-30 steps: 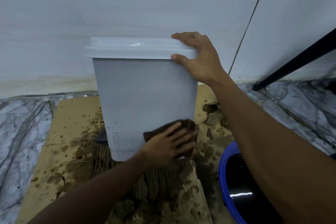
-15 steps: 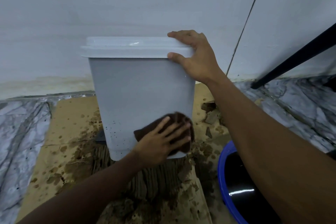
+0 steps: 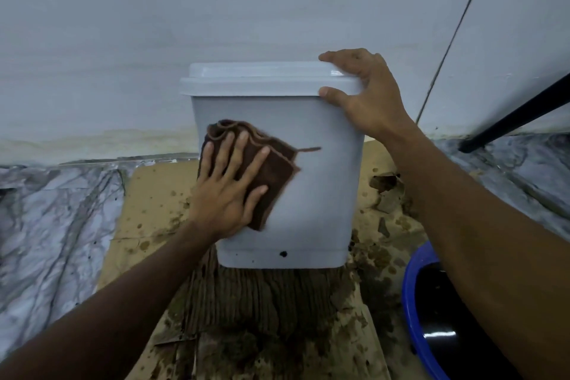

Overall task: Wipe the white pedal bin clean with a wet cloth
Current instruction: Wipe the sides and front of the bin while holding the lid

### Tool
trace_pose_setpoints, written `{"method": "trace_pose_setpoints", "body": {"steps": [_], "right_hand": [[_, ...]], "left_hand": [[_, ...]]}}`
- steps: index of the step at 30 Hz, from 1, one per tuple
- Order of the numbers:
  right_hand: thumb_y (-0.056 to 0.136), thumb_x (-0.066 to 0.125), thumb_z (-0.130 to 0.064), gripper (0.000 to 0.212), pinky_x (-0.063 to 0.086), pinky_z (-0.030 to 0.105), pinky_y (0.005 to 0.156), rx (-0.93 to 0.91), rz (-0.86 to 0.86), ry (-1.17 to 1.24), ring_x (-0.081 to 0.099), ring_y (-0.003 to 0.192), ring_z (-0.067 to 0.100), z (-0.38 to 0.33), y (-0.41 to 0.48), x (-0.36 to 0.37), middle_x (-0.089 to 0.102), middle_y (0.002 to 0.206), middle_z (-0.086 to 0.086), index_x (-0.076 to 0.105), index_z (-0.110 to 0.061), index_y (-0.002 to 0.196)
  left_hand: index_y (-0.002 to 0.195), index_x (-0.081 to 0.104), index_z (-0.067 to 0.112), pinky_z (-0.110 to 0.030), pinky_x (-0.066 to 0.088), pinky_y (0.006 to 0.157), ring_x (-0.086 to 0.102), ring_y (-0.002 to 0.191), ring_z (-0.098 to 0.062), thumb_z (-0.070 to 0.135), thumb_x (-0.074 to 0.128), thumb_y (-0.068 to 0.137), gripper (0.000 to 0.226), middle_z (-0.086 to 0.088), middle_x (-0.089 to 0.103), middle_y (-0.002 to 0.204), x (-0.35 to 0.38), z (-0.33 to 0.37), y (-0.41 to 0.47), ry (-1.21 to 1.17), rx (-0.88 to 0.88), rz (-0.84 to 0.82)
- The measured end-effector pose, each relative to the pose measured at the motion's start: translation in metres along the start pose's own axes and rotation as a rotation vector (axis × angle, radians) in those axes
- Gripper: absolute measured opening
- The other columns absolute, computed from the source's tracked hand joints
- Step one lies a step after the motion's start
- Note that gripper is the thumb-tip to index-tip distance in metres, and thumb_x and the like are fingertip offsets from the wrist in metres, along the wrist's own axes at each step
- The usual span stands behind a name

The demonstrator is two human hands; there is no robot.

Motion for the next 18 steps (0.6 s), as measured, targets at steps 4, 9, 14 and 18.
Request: {"method": "trace_pose_setpoints", "body": {"steps": [4,9,14,18], "right_hand": [[0.082,0.071,-0.039,0.047,0.036,0.035,0.111,-0.017,-0.009,-0.019,0.048,0.12,0.017,0.0,0.0,0.001,0.061,0.129,-0.003,0.066,-0.033,0.129],[0.082,0.07,-0.041,0.048,0.037,0.021,0.101,-0.032,-0.008,-0.018,0.05,0.122,0.022,0.004,0.0,0.0,0.062,0.126,-0.007,0.066,-0.033,0.129],[0.082,0.071,-0.04,0.048,0.037,0.023,0.101,-0.029,0.005,-0.009,0.05,0.124,0.021,0.006,0.002,0.002,0.061,0.127,-0.007,0.066,-0.033,0.129],[0.082,0.072,-0.039,0.049,0.039,0.025,0.103,-0.028,0.004,0.004,0.05,0.125,0.022,0.006,0.003,0.002,0.062,0.128,-0.006,0.066,-0.031,0.13]], "left_hand": [[0.161,0.023,0.019,-0.057,0.004,0.125,0.004,0.156,-0.035,0.046,0.037,0.104,0.064,-0.019,0.011,0.167,0.023,0.019,-0.031,0.007,0.093,-0.012],[0.161,0.02,0.023,-0.051,-0.001,0.126,0.019,0.152,-0.031,0.045,0.036,0.105,0.062,-0.009,0.011,0.167,0.044,0.042,-0.091,0.071,0.557,-0.135],[0.158,0.031,0.025,-0.049,0.006,0.127,0.03,0.148,-0.03,0.052,0.044,0.102,0.063,-0.01,0.021,0.165,0.031,0.007,-0.057,0.034,0.43,-0.068],[0.157,0.034,0.02,-0.056,0.008,0.125,0.009,0.156,-0.032,0.048,0.041,0.103,0.062,-0.017,0.018,0.165,0.015,-0.009,-0.029,-0.021,0.081,0.033]]}}
Point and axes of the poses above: each hand's wrist, its own y-axis towards the middle knuckle, its own x-axis out of the palm, z = x × y, the point moved 2 cm from there along y, towards the middle knuckle
